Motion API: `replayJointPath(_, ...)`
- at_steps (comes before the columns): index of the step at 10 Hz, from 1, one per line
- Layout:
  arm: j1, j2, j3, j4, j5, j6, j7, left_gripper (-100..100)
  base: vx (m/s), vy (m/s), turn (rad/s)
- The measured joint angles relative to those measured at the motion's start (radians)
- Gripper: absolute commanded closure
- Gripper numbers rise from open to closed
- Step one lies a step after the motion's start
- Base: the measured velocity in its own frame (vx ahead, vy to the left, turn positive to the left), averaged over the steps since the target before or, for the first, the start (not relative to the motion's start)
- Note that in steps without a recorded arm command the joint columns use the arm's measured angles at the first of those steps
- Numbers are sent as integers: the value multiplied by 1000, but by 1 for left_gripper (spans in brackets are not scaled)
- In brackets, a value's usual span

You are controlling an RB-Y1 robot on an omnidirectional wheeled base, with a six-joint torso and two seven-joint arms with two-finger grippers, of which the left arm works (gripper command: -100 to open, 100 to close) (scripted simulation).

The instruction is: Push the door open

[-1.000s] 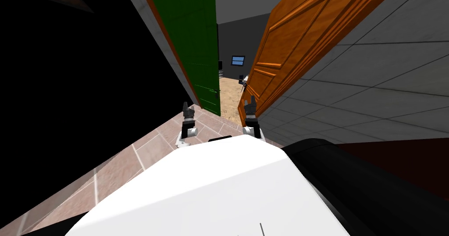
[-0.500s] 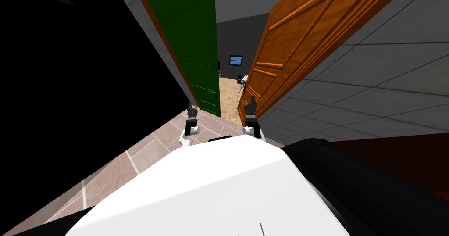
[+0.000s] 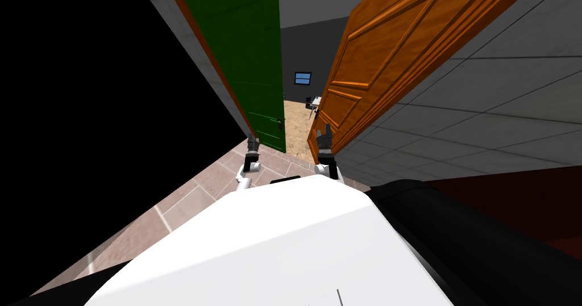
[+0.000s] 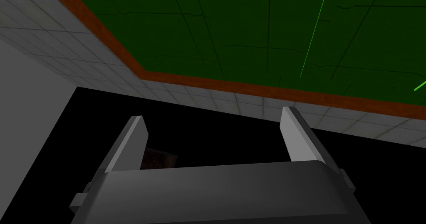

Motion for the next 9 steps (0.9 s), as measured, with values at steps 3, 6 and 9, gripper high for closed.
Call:
replayJointPath(3, -52, -2, -11, 80, -7, 3, 4, -100, 81, 77, -84)
replayJointPath(6, -107, -6, -21, 173, -13, -5, 10, -100, 73, 82, -78)
replayJointPath(9, -156, -11, -32, 254, -19, -4, 15, -100, 83, 75, -81)
